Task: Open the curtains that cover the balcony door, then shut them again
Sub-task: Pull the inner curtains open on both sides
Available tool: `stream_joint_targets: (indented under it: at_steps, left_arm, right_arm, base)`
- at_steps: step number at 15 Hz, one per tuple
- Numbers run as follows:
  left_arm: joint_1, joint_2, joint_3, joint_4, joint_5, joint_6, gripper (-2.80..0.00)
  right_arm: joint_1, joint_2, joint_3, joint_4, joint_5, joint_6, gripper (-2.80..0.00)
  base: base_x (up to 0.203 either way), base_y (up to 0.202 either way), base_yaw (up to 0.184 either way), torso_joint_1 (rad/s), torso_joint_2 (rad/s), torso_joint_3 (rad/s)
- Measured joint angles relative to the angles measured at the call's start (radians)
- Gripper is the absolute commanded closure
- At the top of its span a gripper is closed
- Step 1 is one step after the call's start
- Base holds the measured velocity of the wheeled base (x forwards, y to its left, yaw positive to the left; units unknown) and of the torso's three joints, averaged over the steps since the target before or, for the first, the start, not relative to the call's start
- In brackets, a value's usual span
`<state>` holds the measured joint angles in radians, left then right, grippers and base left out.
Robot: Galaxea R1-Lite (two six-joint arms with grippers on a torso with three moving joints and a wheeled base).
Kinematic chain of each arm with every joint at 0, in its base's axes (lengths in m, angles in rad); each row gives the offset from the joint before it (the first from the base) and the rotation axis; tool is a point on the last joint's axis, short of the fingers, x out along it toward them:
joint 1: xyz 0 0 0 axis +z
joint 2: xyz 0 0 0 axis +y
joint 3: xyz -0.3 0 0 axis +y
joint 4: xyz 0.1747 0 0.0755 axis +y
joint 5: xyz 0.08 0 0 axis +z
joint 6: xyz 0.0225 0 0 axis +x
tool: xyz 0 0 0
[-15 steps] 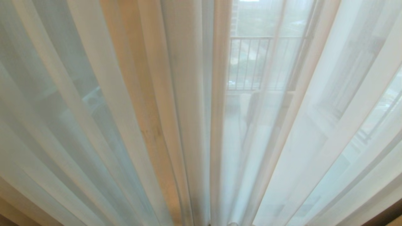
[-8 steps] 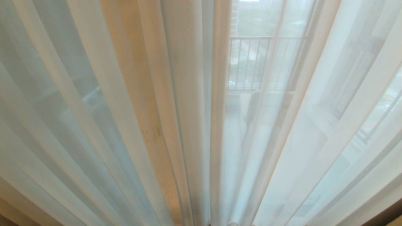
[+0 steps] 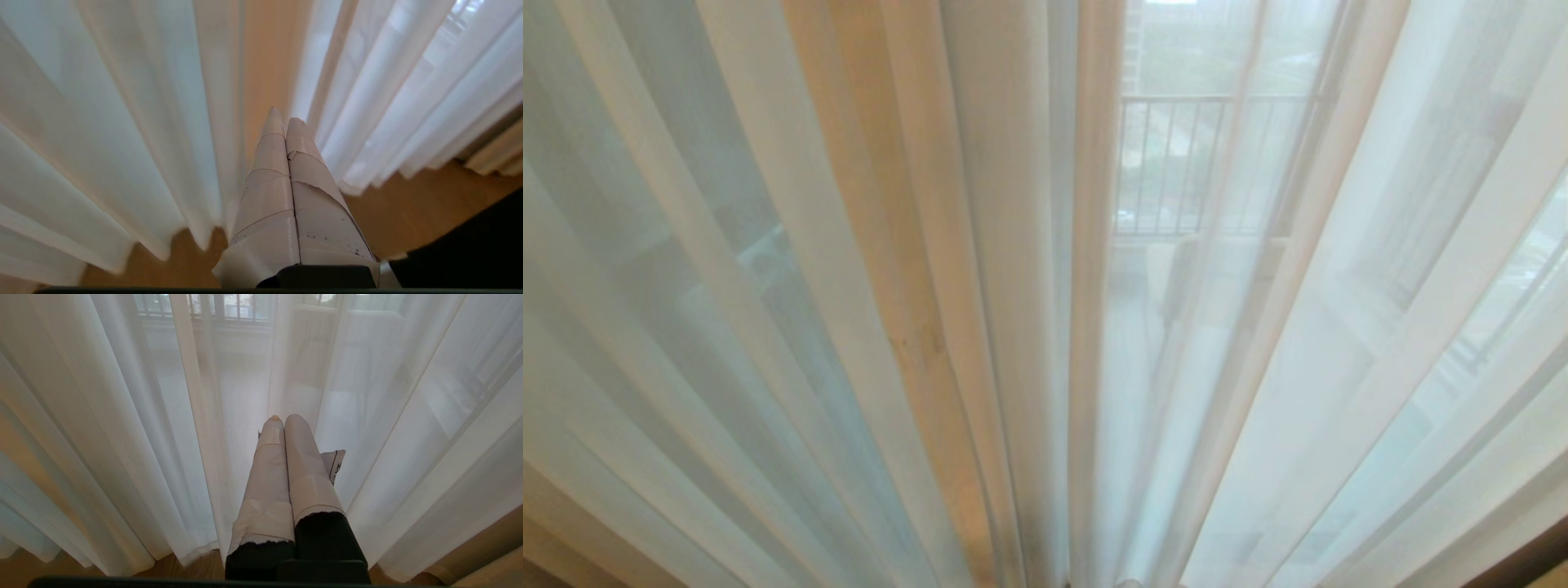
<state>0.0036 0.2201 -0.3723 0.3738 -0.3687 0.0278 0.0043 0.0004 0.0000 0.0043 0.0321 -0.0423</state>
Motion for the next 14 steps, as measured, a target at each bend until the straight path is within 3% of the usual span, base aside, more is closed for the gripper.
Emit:
stream_joint_targets:
  at_steps: [4, 6, 12, 13, 14]
  left_arm:
    - [0.0, 0.161, -0.005, -0.025, -0.08, -0.027, 0.0]
    - [-0.001, 0.23, -0.005, -0.104, -0.118, -0.028, 0.0]
    - [-0.004, 0.494, 0.008, -0.348, -0.129, -0.03, 0.0]
    - [-0.015, 0.547, 0.008, -0.402, -0.129, -0.042, -2.8]
    - [-0.047, 0.596, 0.002, -0.465, -0.127, -0.07, -2.8]
  right_arm:
    - [0.0, 0.0, 0.0, 0.0, 0.0, 0.0, 0.0]
    - [0.0, 0.0, 0.0, 0.0, 0.0, 0.0, 0.0]
    - [0.0, 0.0, 0.0, 0.0, -0.001, 0.0, 0.0]
    - [0.0, 0.0, 0.0, 0.0, 0.0, 0.0, 0.0]
    - [0.0, 0.0, 0.0, 0.0, 0.0, 0.0, 0.0]
  base:
    - [0.0, 0.0, 0.0, 0.0, 0.0, 0.0]
    - [0.0, 0.0, 0.0, 0.0, 0.0, 0.0]
    - [0.0, 0.0, 0.0, 0.0, 0.0, 0.0]
    - [0.0, 0.0, 0.0, 0.0, 0.0, 0.0]
    - [0.0, 0.0, 0.0, 0.0, 0.0, 0.0]
